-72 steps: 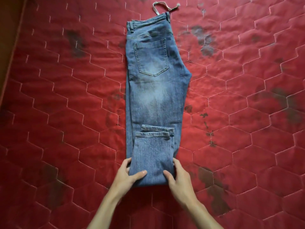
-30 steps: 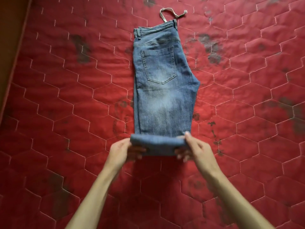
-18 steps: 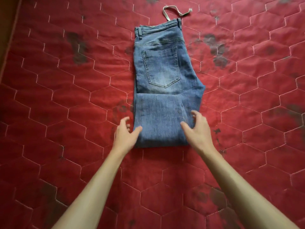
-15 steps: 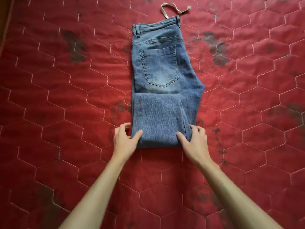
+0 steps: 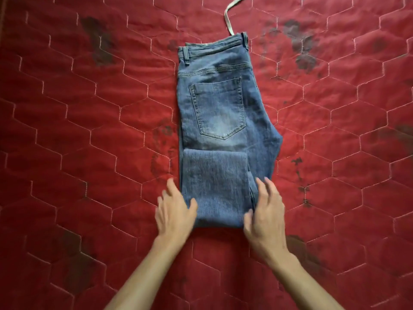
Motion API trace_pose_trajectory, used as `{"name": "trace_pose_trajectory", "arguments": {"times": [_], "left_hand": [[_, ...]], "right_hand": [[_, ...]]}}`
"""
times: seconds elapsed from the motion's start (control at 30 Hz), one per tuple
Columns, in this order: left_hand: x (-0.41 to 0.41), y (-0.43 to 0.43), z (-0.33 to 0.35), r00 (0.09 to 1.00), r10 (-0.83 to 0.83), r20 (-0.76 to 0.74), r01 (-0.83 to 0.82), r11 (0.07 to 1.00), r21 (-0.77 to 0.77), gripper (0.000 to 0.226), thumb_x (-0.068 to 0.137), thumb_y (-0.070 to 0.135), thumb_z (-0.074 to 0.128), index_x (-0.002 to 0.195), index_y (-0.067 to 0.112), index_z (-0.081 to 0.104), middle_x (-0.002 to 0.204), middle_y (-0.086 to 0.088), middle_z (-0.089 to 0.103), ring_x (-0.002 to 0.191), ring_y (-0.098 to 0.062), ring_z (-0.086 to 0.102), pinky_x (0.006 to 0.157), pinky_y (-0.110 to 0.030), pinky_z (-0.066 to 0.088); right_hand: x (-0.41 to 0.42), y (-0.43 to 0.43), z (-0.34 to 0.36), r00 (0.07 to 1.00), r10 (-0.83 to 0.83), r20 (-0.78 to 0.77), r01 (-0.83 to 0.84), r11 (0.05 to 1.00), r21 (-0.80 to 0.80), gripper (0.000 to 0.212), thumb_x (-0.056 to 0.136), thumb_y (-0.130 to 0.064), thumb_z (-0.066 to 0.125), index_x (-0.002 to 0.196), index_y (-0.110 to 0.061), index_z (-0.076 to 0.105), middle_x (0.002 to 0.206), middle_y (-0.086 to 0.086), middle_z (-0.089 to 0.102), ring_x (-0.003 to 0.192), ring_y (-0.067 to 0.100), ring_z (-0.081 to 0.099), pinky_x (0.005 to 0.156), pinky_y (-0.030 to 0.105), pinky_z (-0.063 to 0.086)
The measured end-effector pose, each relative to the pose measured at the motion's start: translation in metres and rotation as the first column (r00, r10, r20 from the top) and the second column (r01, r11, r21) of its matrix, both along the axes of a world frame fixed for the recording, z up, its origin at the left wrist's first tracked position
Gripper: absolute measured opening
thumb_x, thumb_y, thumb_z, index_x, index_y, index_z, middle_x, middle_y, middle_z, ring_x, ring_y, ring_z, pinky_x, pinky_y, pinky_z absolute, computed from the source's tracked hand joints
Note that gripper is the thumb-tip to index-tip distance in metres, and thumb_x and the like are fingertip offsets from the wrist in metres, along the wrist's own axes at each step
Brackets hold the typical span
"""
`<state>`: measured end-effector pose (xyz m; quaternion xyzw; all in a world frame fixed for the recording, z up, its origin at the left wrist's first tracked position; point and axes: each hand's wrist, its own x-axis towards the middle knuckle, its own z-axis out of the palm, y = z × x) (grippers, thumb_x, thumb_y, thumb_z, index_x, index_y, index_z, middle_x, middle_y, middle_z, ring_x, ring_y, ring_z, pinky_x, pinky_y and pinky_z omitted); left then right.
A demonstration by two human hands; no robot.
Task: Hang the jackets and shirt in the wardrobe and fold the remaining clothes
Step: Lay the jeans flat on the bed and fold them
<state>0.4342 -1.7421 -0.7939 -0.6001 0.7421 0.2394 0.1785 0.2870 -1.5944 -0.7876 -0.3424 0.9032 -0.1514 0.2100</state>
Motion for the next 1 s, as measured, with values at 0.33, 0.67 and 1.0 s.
{"name": "trace_pose_trajectory", "arguments": {"times": [0.33,0.67,1.0], "left_hand": [[-0.005,0.027,-0.046,0.847,-0.531,0.023,0.522,0.821,-0.231,0.067,0.099,0.051,0.03,0.159,0.029,0.012,0.166,-0.015,-0.003,0.154,-0.033,0.005,0.114,-0.064,0.02],[0.002,0.032,-0.02,0.971,-0.1,-0.217,0.081,0.992,-0.096,0.067,0.097,0.045,0.053,0.153,0.023,0.026,0.128,-0.012,0.044,0.084,-0.036,0.068,0.068,-0.044,0.057],[0.025,0.008,0.005,0.918,0.215,-0.333,-0.131,0.957,0.257,0.044,0.089,0.042,0.068,0.128,0.039,0.05,0.113,0.003,0.07,0.102,-0.025,0.066,0.088,-0.033,0.048]], "right_hand": [[0.002,-0.009,-0.055,0.836,0.542,-0.088,-0.528,0.837,0.147,0.062,0.101,-0.038,0.038,0.156,-0.013,0.026,0.166,0.005,0.013,0.153,0.02,0.013,0.121,0.042,0.018],[-0.013,0.026,-0.043,0.991,0.136,-0.002,-0.135,0.988,0.072,0.054,0.099,-0.034,0.051,0.15,-0.016,0.041,0.157,0.02,0.026,0.136,0.036,0.038,0.107,0.046,0.043],[0.0,0.029,0.006,0.81,-0.309,0.498,0.317,0.946,0.071,0.076,0.085,-0.023,0.072,0.149,-0.042,0.036,0.13,-0.011,0.063,0.113,0.01,0.062,0.101,0.028,0.046]]}}
